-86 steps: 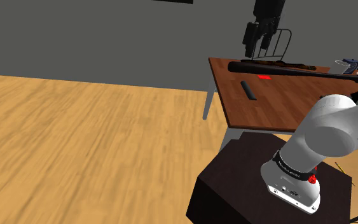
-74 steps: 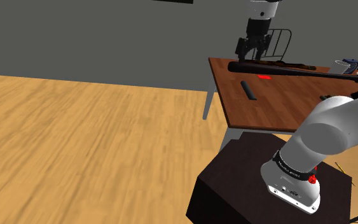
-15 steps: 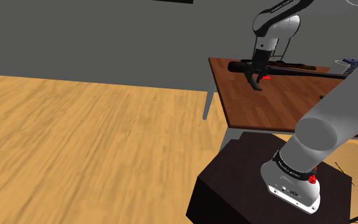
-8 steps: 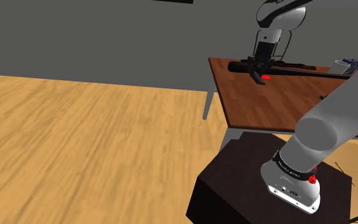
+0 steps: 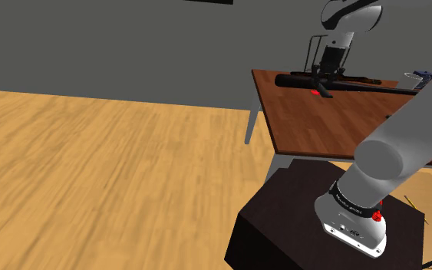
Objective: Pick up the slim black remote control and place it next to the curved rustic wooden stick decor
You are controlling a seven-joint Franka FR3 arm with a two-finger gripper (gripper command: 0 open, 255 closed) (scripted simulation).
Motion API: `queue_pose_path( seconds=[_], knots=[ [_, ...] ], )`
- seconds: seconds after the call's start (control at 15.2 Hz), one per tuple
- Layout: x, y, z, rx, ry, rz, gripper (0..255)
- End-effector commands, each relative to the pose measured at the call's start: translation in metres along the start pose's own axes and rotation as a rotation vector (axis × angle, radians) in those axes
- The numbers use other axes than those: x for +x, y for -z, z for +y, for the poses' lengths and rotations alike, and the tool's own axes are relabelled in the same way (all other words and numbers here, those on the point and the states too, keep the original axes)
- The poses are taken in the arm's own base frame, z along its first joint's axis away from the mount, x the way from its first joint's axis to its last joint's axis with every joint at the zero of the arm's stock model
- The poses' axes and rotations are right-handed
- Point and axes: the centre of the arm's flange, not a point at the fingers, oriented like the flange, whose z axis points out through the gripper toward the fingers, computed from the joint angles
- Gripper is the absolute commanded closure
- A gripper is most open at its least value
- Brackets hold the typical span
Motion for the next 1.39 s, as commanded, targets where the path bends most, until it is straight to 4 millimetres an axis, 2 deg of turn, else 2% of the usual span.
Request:
queue_pose_path(
  seconds=[0.0, 0.92, 1.32],
  knots=[
    [0.009, 0.004, 0.027, 0.0, 0.002, 0.0, 255],
    [0.07, 0.024, 0.205, 0.0, 0.002, 0.0, 255],
    [0.077, -0.007, 0.206, 0.0, 0.002, 0.0, 255]
  ],
)
